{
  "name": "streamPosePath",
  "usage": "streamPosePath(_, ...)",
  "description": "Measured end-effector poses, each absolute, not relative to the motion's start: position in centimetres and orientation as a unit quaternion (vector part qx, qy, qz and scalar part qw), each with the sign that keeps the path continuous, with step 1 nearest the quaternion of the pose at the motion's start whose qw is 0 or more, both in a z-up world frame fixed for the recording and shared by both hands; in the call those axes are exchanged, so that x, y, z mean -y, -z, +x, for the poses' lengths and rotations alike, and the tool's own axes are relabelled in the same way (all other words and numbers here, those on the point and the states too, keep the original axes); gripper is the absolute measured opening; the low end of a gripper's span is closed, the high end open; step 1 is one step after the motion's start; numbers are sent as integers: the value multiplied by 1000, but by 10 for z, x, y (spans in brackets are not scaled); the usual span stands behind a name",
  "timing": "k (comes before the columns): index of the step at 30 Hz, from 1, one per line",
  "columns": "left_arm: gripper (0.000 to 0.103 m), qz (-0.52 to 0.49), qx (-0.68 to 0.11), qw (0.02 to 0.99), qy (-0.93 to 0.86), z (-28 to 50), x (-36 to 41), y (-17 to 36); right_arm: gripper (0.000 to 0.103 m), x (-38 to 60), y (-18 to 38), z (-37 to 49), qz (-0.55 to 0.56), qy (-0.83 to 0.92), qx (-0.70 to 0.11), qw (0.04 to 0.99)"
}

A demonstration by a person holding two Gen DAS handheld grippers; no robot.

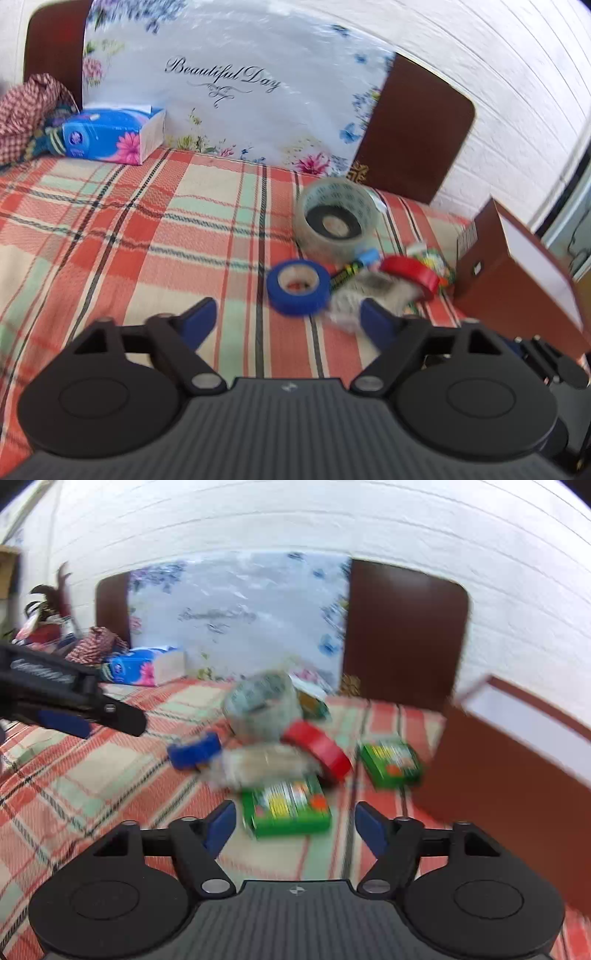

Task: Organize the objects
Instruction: 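Grasp the blue tape roll with the right tool and drop it into the brown box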

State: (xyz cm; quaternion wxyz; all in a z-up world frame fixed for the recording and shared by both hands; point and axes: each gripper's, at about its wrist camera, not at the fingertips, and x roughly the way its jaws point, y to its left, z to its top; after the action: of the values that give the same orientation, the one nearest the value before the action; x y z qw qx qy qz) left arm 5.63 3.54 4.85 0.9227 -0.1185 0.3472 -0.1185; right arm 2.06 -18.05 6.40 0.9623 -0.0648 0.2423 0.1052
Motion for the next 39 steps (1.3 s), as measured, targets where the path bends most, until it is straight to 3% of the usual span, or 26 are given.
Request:
streamPosePath(5,53,-137,-366,910,137,88,-56,-44,46,147,-66,36,-94,-187,-242,948)
streamPosePath(7,50,-146,-380,901,151,101,-60,-39,44,131,-67,42,-128,-207,-226,943)
streamPosePath(9,38,-147,-393,893,163,113,-60,-35,41,115,-66,57,-165,-207,-225,938)
streamPosePath(11,34,-148,-404,885,178,121,-60,-32,43,105,-61,75,-184,-213,-241,929)
streamPosePath(15,34,-138,-426,867,219,134,-50,-22,46,97,-42,109,-197,-232,-271,913)
streamPosePath(16,34,-142,-425,865,225,135,-49,-18,52,95,-39,113,-196,-235,-274,912)
streamPosePath(18,33,-160,-422,865,221,138,-53,-16,54,93,-35,113,-194,-233,-265,915)
streamPosePath(19,25,-168,-422,864,216,138,-57,-16,53,93,-35,112,-188,-233,-263,917)
streamPosePath(21,20,-187,-424,860,212,135,-63,-18,53,96,-40,108,-173,-237,-268,918)
streamPosePath(28,19,-143,-376,889,219,103,-40,-75,53,117,-81,75,-123,-216,-218,944)
streamPosePath(32,19,-108,-345,896,257,88,5,-113,53,156,-109,49,-108,-171,-174,964)
streamPosePath(39,19,-43,-328,880,341,75,133,-127,53,252,-119,20,-94,-49,-157,982)
